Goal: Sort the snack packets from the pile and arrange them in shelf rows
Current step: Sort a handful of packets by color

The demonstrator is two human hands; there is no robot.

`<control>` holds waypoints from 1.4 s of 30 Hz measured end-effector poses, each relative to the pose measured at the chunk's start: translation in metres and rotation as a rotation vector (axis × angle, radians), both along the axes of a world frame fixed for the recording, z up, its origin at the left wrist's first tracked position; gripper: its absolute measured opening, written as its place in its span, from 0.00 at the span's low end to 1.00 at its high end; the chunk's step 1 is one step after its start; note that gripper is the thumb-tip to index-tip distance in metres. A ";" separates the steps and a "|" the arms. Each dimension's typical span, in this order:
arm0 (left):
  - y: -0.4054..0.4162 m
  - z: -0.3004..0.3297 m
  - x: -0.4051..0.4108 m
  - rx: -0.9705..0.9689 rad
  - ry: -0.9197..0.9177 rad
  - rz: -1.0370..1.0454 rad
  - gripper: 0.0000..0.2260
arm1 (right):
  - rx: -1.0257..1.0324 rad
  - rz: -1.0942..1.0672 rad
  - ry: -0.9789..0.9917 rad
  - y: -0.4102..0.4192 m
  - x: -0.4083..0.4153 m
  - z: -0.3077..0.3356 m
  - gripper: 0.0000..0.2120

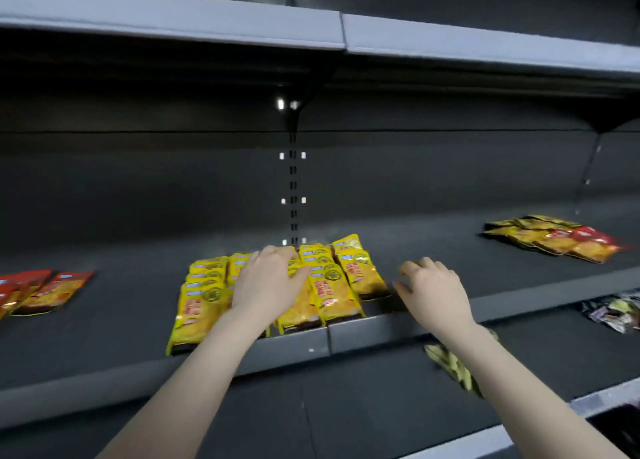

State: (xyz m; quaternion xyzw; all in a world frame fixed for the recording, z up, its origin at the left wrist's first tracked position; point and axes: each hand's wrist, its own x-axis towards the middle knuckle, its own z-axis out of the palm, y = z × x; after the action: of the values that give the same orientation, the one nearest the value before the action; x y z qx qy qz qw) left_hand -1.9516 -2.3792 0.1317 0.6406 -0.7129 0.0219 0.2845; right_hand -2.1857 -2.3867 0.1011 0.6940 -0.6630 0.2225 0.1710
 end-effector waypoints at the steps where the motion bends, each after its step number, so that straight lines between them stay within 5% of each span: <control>1: -0.005 -0.001 -0.028 0.004 0.016 -0.008 0.18 | -0.020 -0.001 -0.006 0.000 -0.028 -0.001 0.10; 15: -0.085 0.004 -0.335 0.081 -0.017 -0.148 0.19 | -0.016 -0.167 -0.018 -0.053 -0.353 -0.010 0.12; 31: -0.190 -0.010 -0.497 0.132 -0.109 -0.140 0.19 | -0.088 -0.144 -0.114 -0.178 -0.537 -0.020 0.11; 42: -0.230 -0.033 -0.618 0.235 -0.164 -0.105 0.21 | -0.110 0.171 -0.168 -0.222 -0.627 -0.030 0.09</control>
State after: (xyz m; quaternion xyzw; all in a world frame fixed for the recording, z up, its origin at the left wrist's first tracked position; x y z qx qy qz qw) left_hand -2.5696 -2.6097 0.0983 0.6273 -0.7640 -0.0241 0.1491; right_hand -2.8128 -2.6086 0.0715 0.7163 -0.6004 0.3296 0.1332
